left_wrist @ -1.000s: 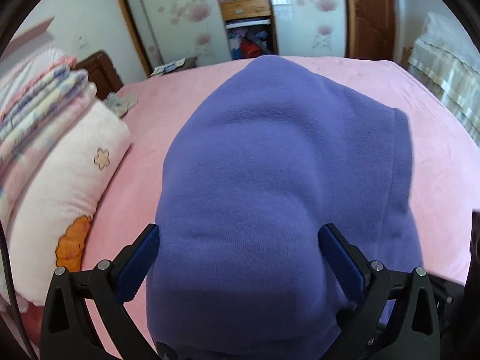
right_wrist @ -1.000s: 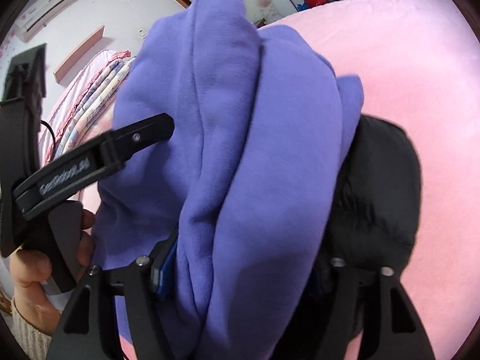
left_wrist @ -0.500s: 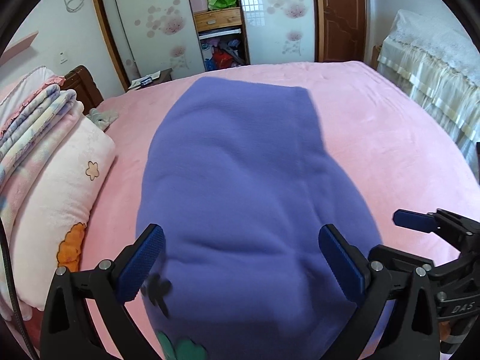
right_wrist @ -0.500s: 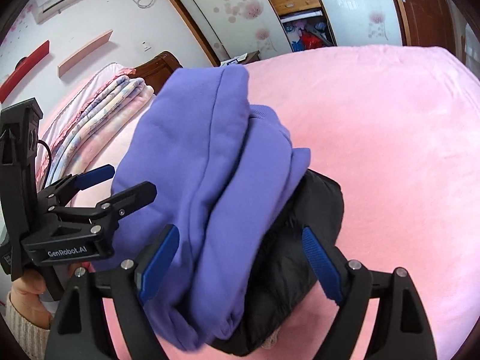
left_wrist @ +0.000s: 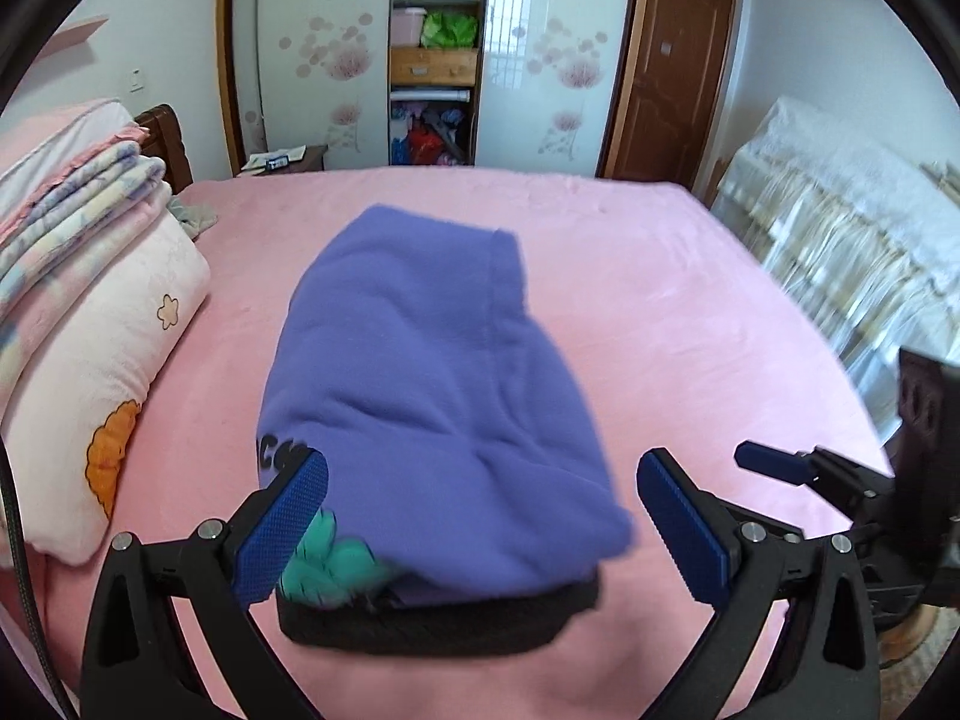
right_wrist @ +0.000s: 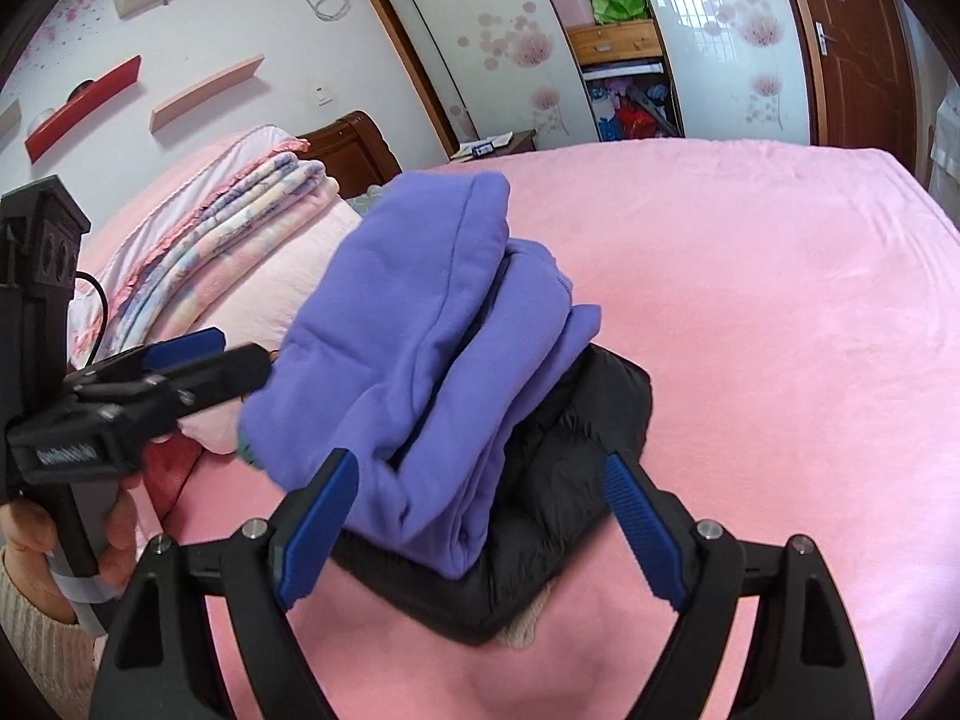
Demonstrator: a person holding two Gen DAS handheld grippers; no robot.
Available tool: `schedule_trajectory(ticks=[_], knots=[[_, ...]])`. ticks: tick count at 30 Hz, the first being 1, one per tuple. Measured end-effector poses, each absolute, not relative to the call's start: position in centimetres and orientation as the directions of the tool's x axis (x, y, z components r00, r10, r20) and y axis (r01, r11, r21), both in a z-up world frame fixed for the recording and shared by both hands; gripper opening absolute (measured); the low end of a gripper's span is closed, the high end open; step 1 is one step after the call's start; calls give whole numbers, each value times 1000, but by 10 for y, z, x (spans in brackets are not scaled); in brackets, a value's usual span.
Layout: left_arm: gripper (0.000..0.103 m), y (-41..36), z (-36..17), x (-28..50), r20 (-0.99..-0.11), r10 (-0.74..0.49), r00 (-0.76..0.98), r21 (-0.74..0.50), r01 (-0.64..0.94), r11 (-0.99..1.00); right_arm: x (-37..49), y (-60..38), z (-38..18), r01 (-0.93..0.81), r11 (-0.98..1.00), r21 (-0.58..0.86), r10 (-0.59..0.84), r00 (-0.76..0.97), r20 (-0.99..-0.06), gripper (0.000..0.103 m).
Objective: Fold large clothes
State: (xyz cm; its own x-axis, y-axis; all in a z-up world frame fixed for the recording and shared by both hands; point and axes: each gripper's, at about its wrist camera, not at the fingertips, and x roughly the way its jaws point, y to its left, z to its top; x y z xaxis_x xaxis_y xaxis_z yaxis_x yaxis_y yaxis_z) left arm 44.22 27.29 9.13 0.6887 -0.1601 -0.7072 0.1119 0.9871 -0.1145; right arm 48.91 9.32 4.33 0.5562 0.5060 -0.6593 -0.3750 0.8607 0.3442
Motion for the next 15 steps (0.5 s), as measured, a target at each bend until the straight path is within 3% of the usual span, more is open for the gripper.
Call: schedule_trajectory(ticks=[4, 15], knots=[[102, 257, 126, 380, -661, -178, 729, -132, 121, 984, 445, 66, 71, -389, 867, 312, 494, 587, -641, 85], [102, 141, 167, 161, -576, -47, 816, 48, 92, 995, 235, -32, 140, -352, 921, 163, 371, 671, -642, 85]])
